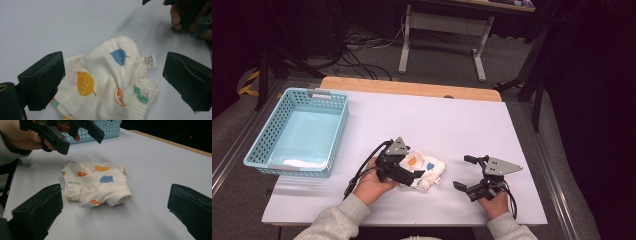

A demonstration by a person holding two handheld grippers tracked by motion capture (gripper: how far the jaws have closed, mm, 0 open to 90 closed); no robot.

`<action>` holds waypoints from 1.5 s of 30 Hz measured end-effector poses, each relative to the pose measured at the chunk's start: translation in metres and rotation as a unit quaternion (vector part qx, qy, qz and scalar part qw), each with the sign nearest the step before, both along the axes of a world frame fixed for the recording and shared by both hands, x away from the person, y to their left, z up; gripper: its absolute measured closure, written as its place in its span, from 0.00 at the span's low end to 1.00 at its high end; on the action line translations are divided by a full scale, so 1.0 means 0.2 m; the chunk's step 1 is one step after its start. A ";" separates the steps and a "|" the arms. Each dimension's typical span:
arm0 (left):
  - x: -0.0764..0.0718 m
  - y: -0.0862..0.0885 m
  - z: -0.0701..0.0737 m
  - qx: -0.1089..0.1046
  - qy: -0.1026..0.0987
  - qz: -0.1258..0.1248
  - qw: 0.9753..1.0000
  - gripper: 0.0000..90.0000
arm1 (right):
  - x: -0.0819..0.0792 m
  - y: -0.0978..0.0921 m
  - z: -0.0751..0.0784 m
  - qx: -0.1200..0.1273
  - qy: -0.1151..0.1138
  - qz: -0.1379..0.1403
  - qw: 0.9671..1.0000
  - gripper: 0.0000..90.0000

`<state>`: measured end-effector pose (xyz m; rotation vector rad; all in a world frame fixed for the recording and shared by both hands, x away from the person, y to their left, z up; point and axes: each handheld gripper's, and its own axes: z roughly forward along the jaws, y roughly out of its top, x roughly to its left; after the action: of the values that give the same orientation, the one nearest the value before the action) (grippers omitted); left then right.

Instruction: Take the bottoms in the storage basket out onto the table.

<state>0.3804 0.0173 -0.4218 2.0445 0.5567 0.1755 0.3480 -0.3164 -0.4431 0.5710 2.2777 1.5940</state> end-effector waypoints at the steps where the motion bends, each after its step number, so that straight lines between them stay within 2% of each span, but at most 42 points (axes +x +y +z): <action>1: 0.00 0.00 0.00 -0.001 0.000 0.001 1.000 0.06 | 0.00 0.00 0.00 0.000 0.000 0.000 1.000 0.01; 28: -0.01 0.13 0.13 -0.023 -0.031 0.017 0.999 0.05 | 0.00 0.00 0.00 0.002 -0.001 0.000 1.000 0.01; 37: -0.02 0.22 0.16 -0.030 -0.037 0.027 0.999 0.05 | 0.00 0.00 0.00 0.002 0.000 -0.001 1.000 0.01; 45: -0.05 0.33 0.14 -0.035 -0.039 0.034 0.998 0.03 | 0.00 -0.01 0.00 0.004 -0.001 -0.001 1.000 0.01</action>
<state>0.3707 0.0824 -0.3941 1.9437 0.5762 0.2711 0.3481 -0.3175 -0.4428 0.5737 2.2701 1.6024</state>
